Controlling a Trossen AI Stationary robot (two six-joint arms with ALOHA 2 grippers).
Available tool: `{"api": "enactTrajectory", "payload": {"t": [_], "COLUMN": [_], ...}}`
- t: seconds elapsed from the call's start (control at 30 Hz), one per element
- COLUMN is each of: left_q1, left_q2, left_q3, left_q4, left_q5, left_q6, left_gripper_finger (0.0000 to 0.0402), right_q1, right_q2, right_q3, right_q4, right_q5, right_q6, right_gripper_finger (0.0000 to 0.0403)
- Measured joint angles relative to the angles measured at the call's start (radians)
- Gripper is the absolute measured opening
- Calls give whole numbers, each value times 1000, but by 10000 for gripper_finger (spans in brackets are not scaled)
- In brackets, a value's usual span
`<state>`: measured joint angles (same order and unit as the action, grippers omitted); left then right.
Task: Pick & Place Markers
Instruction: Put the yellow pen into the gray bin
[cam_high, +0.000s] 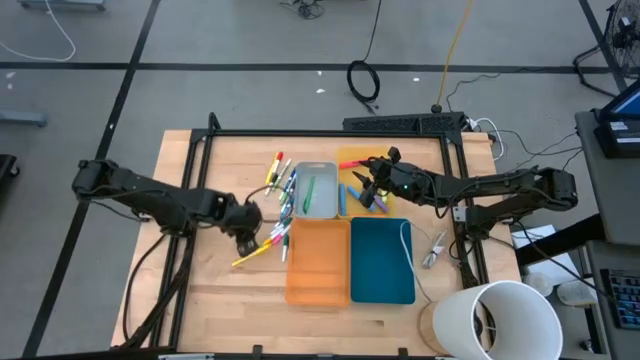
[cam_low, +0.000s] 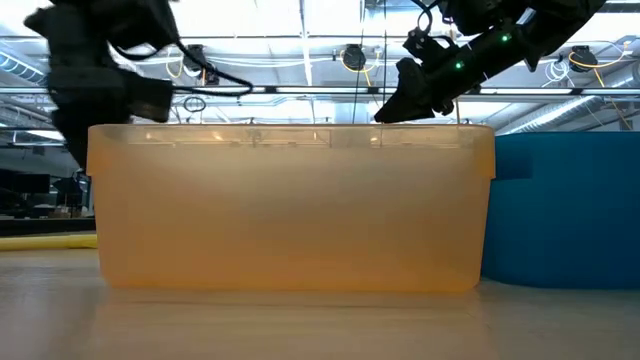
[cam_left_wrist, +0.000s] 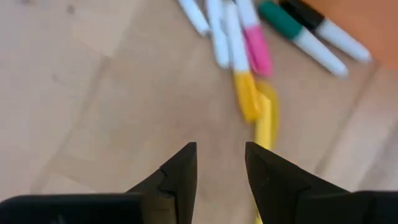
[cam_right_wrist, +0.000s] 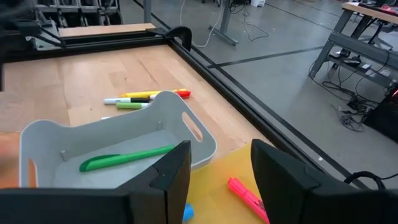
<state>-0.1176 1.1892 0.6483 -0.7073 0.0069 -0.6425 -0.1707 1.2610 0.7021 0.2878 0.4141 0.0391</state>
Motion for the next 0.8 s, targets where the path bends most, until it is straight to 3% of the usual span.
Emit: {"api": "enactTrajectory", "payload": {"t": [0.17,0.33,0.8], "left_q1": [-149,-250,-340], "left_q2": [9,50,213], "left_q3": [0,0,0], "left_q4": [27,36,114], "left_q5": [-28,-121,-147], "left_q6": [-48,-72,-97], "left_gripper_finger": [141,141,141], "right_q1": [0,0,0], "right_q2": [0,0,0], "right_q3": [0,0,0], "right_q4": [0,0,0], "right_q5": [0,0,0], "right_q6": [2,2,2], "right_gripper_finger": [155,155,155]}}
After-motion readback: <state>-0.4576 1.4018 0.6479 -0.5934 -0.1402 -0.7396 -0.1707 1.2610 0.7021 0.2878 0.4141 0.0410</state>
